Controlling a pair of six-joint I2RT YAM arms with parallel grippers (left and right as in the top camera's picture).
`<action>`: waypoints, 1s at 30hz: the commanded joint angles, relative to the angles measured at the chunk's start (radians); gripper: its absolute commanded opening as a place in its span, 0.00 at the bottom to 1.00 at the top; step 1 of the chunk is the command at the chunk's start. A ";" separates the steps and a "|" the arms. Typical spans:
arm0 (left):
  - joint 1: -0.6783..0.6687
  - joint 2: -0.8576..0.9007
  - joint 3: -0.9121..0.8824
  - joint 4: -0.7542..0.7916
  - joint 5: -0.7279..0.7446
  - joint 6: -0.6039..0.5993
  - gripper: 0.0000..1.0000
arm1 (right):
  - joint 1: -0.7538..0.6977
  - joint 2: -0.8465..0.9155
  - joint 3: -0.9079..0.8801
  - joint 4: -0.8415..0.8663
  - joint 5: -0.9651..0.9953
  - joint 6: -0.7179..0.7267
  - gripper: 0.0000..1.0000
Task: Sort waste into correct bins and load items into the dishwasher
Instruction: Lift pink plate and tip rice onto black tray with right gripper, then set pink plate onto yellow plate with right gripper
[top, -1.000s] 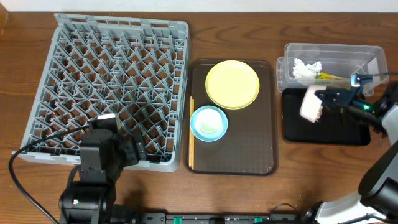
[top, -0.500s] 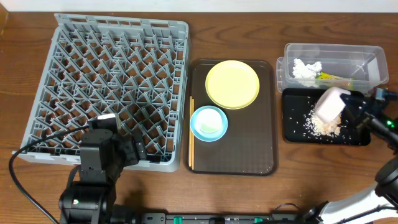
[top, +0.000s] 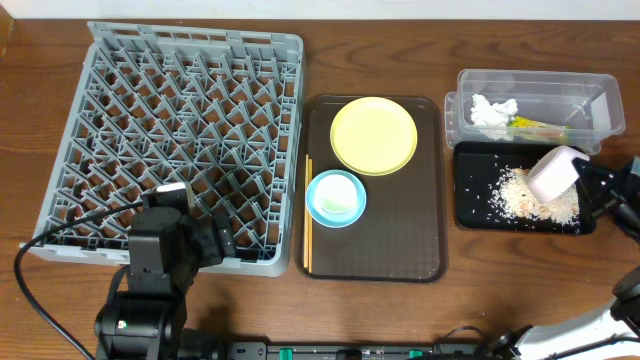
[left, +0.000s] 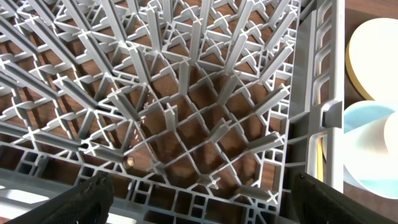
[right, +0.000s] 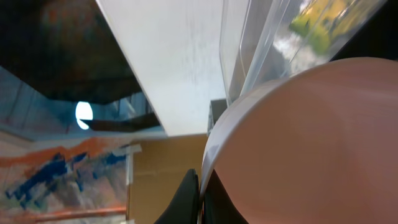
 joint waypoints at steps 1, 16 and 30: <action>0.004 -0.001 0.026 -0.003 -0.005 0.014 0.91 | 0.072 0.005 -0.002 -0.018 -0.035 0.002 0.01; 0.004 -0.001 0.026 -0.004 -0.005 0.014 0.91 | 0.440 -0.175 0.002 -0.172 0.177 -0.229 0.01; 0.004 -0.001 0.026 -0.004 -0.005 0.014 0.91 | 1.081 -0.335 0.014 0.310 1.092 -0.214 0.01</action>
